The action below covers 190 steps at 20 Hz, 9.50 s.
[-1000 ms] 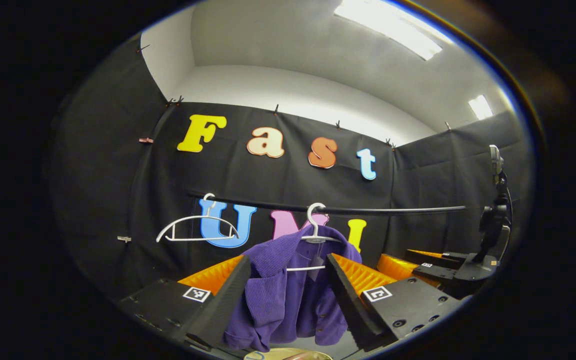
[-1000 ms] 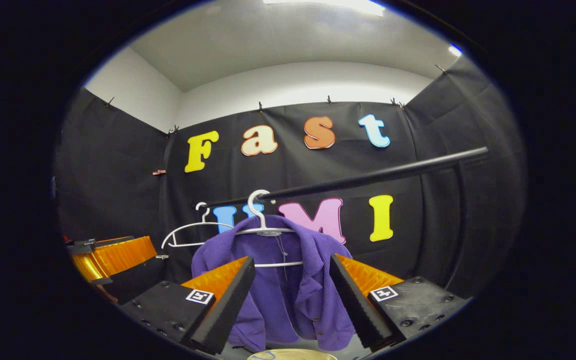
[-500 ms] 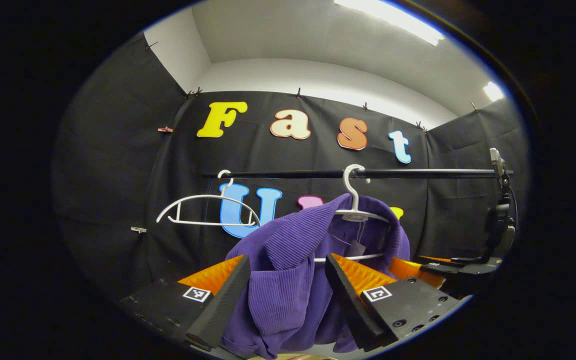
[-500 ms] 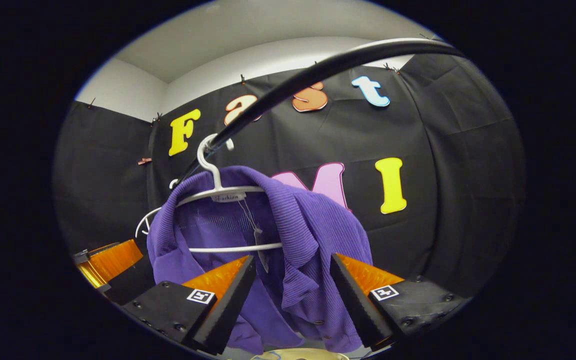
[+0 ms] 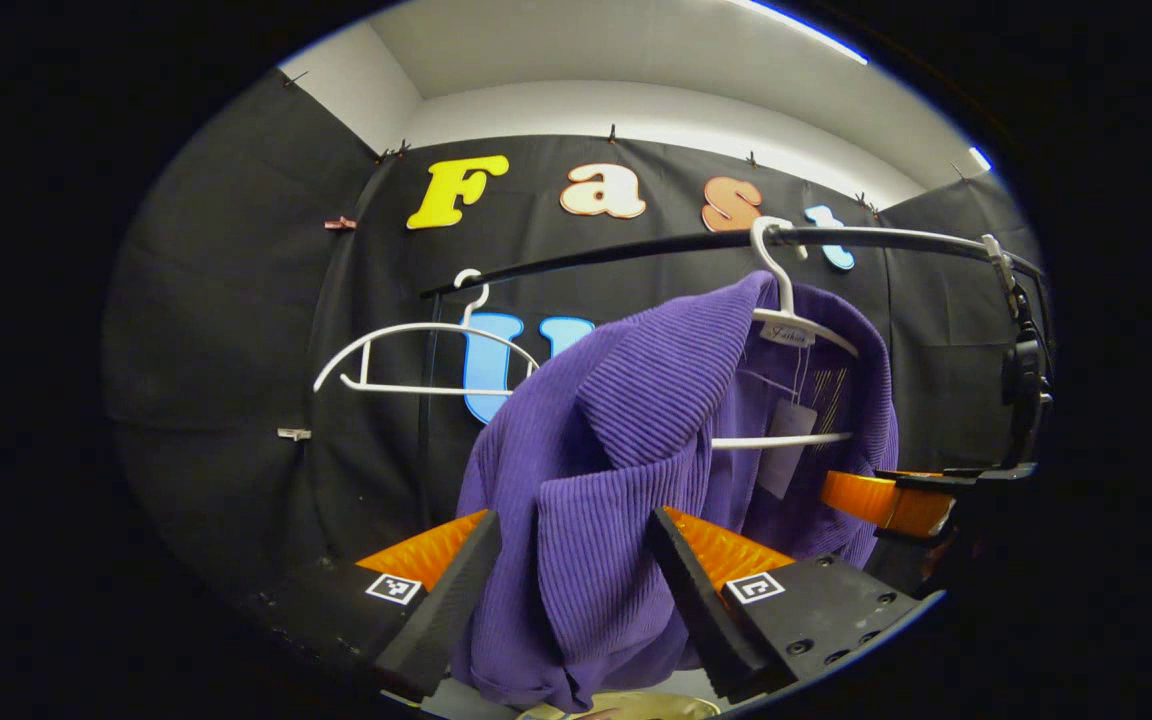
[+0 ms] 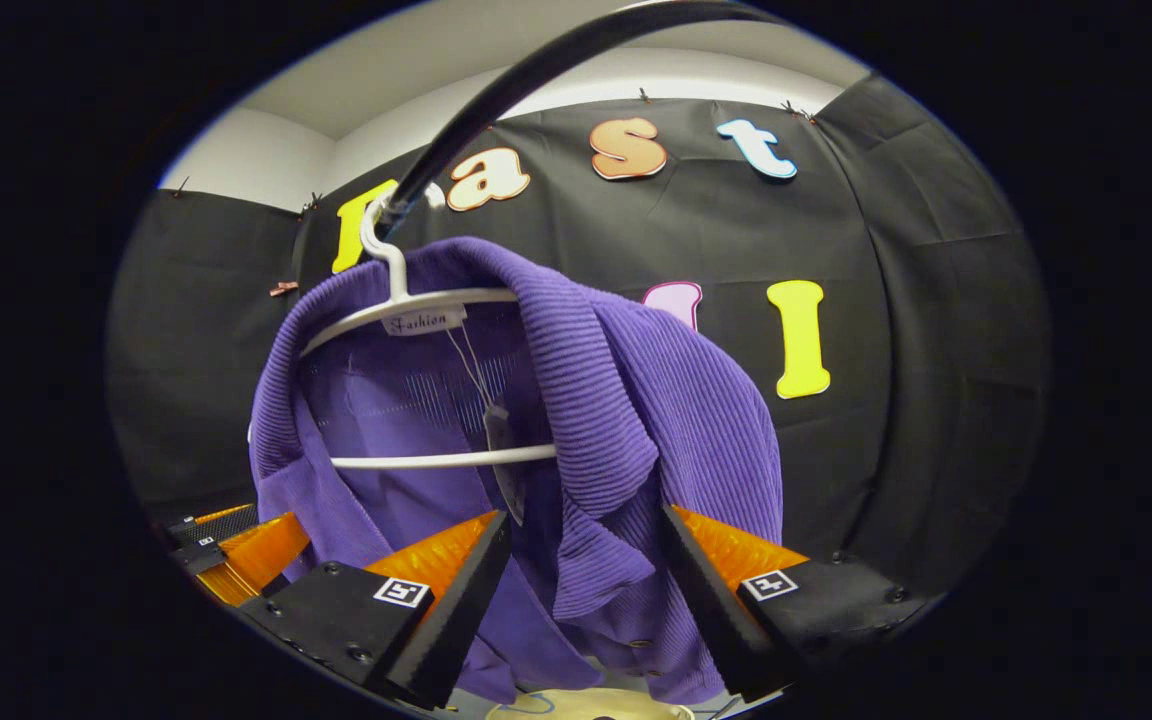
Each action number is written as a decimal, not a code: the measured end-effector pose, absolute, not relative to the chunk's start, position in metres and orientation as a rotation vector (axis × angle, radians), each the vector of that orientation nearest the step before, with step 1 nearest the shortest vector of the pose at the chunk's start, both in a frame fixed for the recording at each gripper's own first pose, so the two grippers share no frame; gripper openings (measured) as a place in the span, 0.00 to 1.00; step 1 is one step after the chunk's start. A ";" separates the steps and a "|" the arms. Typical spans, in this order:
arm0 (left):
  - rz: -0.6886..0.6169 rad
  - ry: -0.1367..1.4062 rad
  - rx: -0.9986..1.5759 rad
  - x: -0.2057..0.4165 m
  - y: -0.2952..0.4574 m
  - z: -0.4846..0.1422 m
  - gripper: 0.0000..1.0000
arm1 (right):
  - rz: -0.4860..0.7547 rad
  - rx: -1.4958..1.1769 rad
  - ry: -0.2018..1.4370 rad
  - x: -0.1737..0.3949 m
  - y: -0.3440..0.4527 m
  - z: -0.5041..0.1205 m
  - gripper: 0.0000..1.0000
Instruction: Grasp the clothes on the hanger with both hands and then place them into the laundry hamper below.
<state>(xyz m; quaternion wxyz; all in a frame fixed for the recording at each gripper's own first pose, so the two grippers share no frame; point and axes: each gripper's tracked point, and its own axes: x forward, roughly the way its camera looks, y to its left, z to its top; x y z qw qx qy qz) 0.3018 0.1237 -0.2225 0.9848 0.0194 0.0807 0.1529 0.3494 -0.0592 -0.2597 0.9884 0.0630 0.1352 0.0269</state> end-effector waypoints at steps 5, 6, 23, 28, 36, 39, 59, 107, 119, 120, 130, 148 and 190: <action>0.246 0.151 0.006 0.323 0.089 -0.225 0.91 | 0.041 0.123 0.285 0.359 -0.067 -0.266 0.97; 0.242 0.165 0.007 0.327 0.088 -0.231 0.90 | 0.041 0.127 0.285 0.360 -0.068 -0.267 0.97; 0.435 0.132 0.010 0.382 0.161 -0.223 0.24 | 0.127 0.125 0.266 0.418 -0.092 -0.286 0.32; 0.437 0.174 0.069 0.367 0.162 -0.215 0.09 | 0.184 0.143 0.248 0.405 -0.120 -0.274 0.23; 0.357 0.184 0.135 0.312 0.128 -0.185 0.10 | 0.126 0.241 0.134 0.385 -0.157 -0.223 0.19; 0.318 0.127 0.108 0.296 0.110 -0.158 0.09 | 0.114 0.260 0.103 0.385 -0.162 -0.214 0.23; 0.328 -0.047 0.332 0.350 0.182 -0.067 0.08 | 0.142 0.463 -0.110 0.457 -0.176 -0.164 0.23; 0.055 0.608 -0.291 0.335 0.039 -0.375 0.08 | 0.467 0.338 0.664 0.293 -0.041 -0.366 0.23; 0.151 0.956 -0.422 0.274 0.030 -0.450 0.08 | 0.558 0.205 0.961 0.197 -0.011 -0.447 0.22; 0.167 0.996 -0.428 0.263 0.032 -0.462 0.08 | 0.547 0.204 1.000 0.188 -0.011 -0.459 0.22; 0.244 1.247 -0.550 0.224 0.007 -0.506 0.08 | 0.489 0.160 1.268 0.131 -0.023 -0.502 0.21; 0.396 1.231 -0.516 0.224 0.043 -0.499 0.96 | 0.427 0.077 1.260 0.143 -0.048 -0.517 0.99; -0.074 0.128 0.021 0.119 0.026 -0.035 0.92 | 0.065 0.139 0.032 0.044 0.046 -0.053 0.98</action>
